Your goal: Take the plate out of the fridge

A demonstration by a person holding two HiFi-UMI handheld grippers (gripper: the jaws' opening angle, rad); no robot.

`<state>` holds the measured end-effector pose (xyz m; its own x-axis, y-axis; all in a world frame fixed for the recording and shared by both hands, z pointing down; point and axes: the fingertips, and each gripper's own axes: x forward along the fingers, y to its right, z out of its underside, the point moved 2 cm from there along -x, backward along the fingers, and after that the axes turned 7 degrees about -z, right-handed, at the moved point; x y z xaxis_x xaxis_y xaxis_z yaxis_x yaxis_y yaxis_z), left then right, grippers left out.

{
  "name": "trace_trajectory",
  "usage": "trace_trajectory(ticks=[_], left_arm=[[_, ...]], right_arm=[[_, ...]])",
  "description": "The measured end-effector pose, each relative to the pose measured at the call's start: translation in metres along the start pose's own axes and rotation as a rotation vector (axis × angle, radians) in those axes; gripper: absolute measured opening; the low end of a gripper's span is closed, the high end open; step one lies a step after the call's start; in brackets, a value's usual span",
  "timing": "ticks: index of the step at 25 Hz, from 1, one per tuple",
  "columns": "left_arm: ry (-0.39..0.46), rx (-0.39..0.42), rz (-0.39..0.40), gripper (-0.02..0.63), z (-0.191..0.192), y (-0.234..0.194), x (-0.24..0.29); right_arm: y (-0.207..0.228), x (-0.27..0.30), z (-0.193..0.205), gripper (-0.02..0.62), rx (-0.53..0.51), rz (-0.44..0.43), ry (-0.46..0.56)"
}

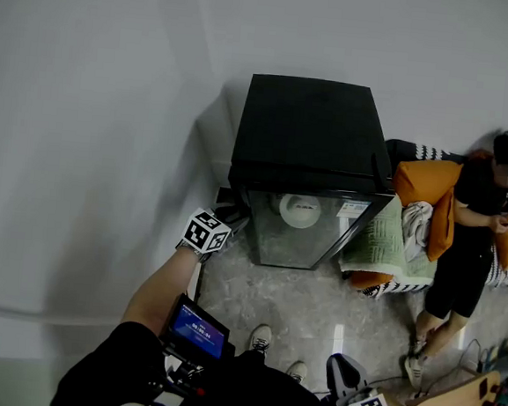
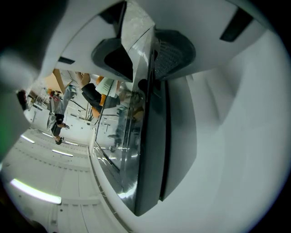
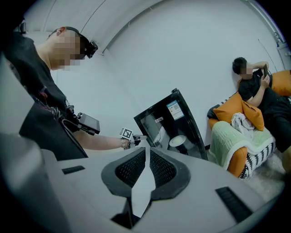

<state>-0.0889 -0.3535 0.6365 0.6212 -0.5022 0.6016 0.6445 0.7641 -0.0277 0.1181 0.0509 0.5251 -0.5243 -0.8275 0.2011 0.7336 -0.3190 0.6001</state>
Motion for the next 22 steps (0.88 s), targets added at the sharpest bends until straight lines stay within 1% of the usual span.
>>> trace_trajectory(ticks=[4,7,10,14,20,22], left_arm=[[-0.018,0.052,0.043,0.152,0.0003,0.0019,-0.0012],[-0.03,0.056,0.072,0.152,0.0002,0.0015,-0.0014],[-0.035,0.05,0.057,0.107,-0.0004,-0.0028,-0.0011],[-0.02,0.02,0.036,0.104,0.0,-0.0032,-0.002],[-0.033,0.004,0.026,0.103,0.0009,-0.0036,-0.0017],[-0.036,0.001,0.021,0.101,0.0004,-0.0032,-0.0023]], right_arm=[[0.0,0.0015,0.002,0.015,0.005,0.005,0.005],[-0.0015,0.0044,0.0042,0.015,0.005,0.004,-0.004],[-0.0044,0.0071,0.0036,0.015,0.006,-0.004,0.012],[-0.0069,0.0054,0.0018,0.015,0.019,-0.013,0.054],[-0.0083,0.0003,0.0034,0.015,0.016,-0.005,0.066],[-0.0091,-0.0018,0.0045,0.015,0.018,0.0,0.053]])
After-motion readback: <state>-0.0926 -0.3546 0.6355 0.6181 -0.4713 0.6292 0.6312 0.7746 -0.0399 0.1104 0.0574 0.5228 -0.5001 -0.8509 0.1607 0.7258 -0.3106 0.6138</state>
